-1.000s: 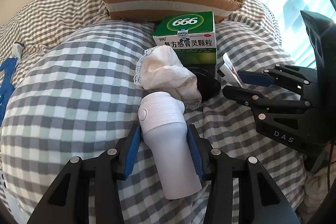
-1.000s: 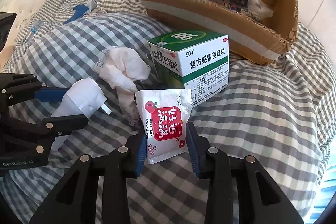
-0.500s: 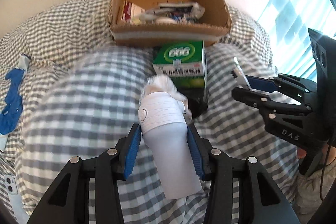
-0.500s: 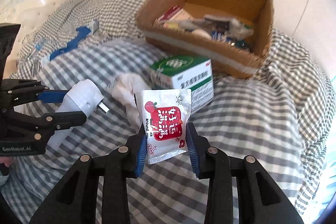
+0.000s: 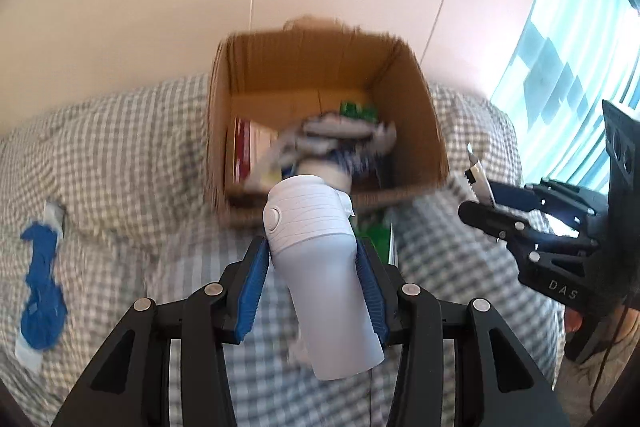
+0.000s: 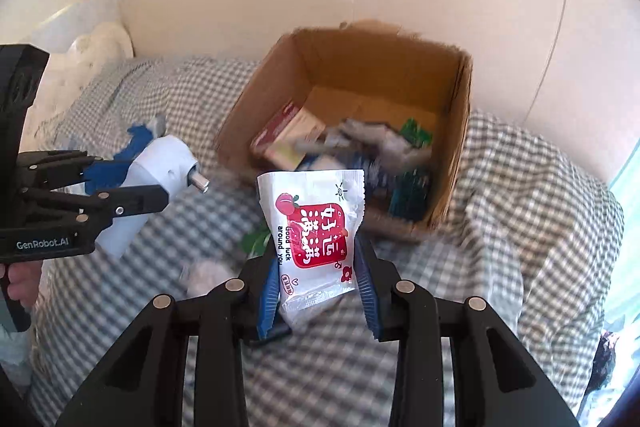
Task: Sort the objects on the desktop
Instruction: 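Carry the white bottle and sachet with both grippers over the box, then open both grippers to drop the bottle and sachet into the box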
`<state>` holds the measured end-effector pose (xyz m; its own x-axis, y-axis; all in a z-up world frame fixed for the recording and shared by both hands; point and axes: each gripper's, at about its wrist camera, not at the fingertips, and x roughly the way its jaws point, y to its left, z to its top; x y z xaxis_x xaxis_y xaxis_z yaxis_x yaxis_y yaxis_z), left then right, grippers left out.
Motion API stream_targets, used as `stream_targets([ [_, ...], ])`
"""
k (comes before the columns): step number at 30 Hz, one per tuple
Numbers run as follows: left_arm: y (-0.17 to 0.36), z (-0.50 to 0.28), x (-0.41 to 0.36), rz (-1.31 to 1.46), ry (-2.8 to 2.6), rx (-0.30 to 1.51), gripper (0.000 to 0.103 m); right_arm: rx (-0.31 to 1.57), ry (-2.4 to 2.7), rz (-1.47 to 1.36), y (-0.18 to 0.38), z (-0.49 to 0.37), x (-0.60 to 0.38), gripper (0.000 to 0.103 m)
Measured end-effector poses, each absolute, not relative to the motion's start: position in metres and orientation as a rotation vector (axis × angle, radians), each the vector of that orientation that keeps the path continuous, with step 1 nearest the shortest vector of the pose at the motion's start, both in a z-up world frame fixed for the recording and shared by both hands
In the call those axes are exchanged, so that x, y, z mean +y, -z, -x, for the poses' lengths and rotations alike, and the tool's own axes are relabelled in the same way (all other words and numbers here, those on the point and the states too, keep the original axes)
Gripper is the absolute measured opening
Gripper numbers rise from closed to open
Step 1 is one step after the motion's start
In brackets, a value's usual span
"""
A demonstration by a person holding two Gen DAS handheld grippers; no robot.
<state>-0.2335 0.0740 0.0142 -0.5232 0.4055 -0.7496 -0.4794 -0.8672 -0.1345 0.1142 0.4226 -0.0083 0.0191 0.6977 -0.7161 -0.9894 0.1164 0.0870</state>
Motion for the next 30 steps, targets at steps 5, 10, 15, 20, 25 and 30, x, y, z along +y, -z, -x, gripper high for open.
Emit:
stream_targets([
  [5, -0.019, 0.288, 0.095, 1.08, -2.42, 0.159, 0.046, 0.71, -1.395, 0.482, 0.0, -0.144, 0.459, 0.034],
  [10, -0.006, 0.341, 0.115, 1.08, -2.425, 0.162, 0.046, 0.718, -1.379, 0.463, 0.005, -0.179, 0.505, 0.034],
  [15, 0.017, 0.387, 0.135, 1.055, -2.406, 0.164, 0.046, 0.7, -1.358, 0.444, 0.019, -0.208, 0.552, 0.035],
  [20, 0.047, 0.414, 0.136, 1.069, -2.405, 0.073, 0.046, 0.705, -1.39, 0.394, 0.042, -0.222, 0.571, 0.037],
  [25, 0.048, 0.409, 0.143, 1.016, -2.397, 0.166, 0.064, 0.604, -1.399, 0.38, 0.04, -0.217, 0.567, 0.074],
  [30, 0.031, 0.379, 0.125, 0.93, -2.476, 0.115, 0.09, 0.618, -1.354, 0.288, 0.032, -0.223, 0.548, 0.077],
])
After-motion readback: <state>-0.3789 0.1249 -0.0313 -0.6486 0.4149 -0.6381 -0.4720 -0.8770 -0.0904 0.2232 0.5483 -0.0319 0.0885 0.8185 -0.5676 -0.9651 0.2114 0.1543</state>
